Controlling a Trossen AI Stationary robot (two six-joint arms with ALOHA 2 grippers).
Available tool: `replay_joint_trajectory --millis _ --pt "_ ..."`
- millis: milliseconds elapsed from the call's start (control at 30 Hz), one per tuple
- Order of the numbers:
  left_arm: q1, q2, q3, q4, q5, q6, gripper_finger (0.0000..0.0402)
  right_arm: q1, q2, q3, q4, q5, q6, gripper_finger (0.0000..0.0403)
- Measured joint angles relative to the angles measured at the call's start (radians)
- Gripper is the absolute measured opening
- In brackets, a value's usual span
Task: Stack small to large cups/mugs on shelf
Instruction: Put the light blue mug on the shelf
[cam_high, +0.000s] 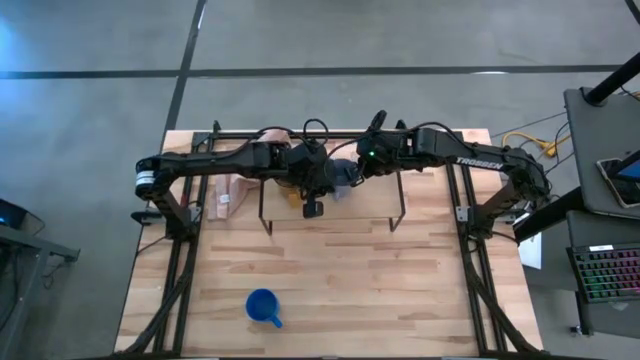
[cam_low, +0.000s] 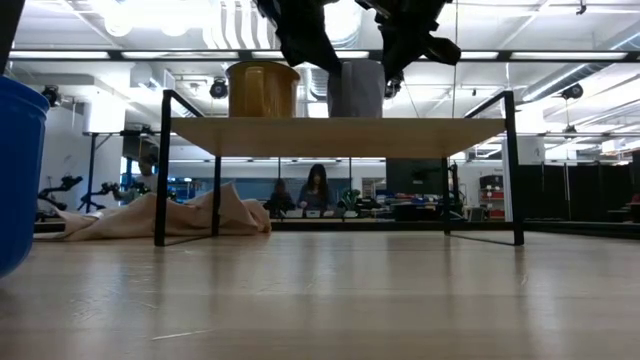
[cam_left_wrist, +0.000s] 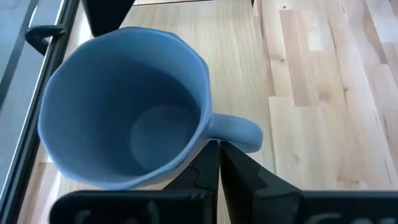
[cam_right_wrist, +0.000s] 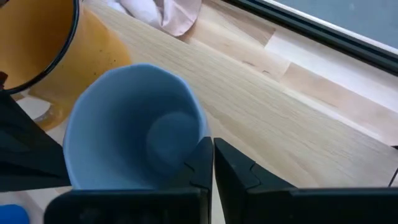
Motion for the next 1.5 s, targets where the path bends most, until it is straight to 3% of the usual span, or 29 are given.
replay_joint_trajectory --millis 567,933,1500 --pt "-0.004 0.000 -0.004 -0.060 -0.063 -0.013 0.0000 -0.002 0.000 0.000 -0.114 0.032 -0.001 0.0008" --pt "-0.003 0.000 -0.008 -0.039 -0.064 0.005 0.0000 0.031 -0.001 0.000 -0.048 -0.027 0.006 0.0008" --pt "-0.003 0.001 -0.010 -0.023 -0.062 0.004 0.0000 0.002 0.003 0.000 -0.039 -0.013 -0.027 0.0009"
